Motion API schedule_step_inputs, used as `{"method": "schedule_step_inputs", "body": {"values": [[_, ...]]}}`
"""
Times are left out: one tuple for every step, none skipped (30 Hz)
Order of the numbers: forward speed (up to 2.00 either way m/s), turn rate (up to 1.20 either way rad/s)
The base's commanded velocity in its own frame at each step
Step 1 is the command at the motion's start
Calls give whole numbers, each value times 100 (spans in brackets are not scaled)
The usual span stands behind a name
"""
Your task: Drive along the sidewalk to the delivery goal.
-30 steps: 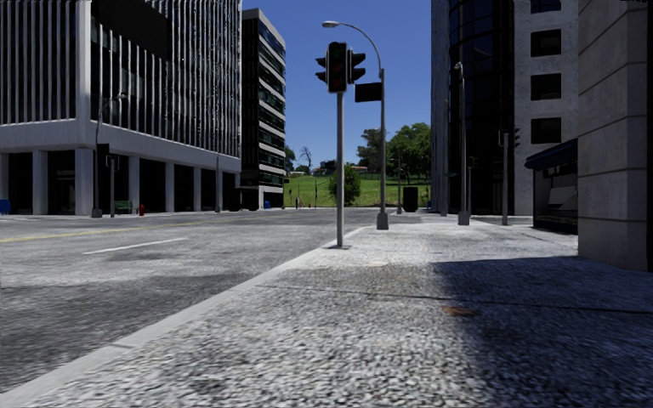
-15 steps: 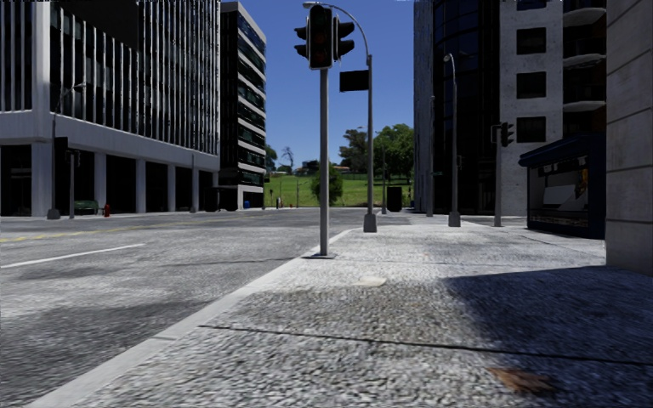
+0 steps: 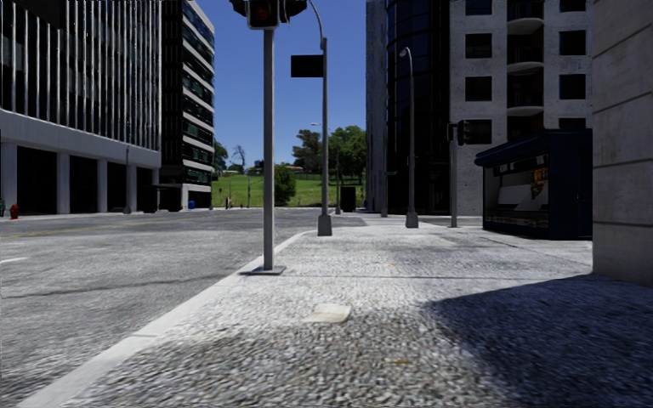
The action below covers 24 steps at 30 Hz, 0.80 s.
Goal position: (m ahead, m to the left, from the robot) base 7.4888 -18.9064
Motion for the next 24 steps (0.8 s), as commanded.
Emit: {"method": "schedule_step_inputs", "body": {"values": [[200, -40], [200, -40], [200, -40], [200, -40], [200, -40], [200, -40], [198, -40], [198, -40], [196, -40], [195, -40], [194, -40], [194, -40], [194, -40], [194, -40], [194, -40], [194, -40], [194, -40], [193, -41], [193, -41], [193, -41], [193, -41], [193, -41], [193, -41], [193, -41]]}}
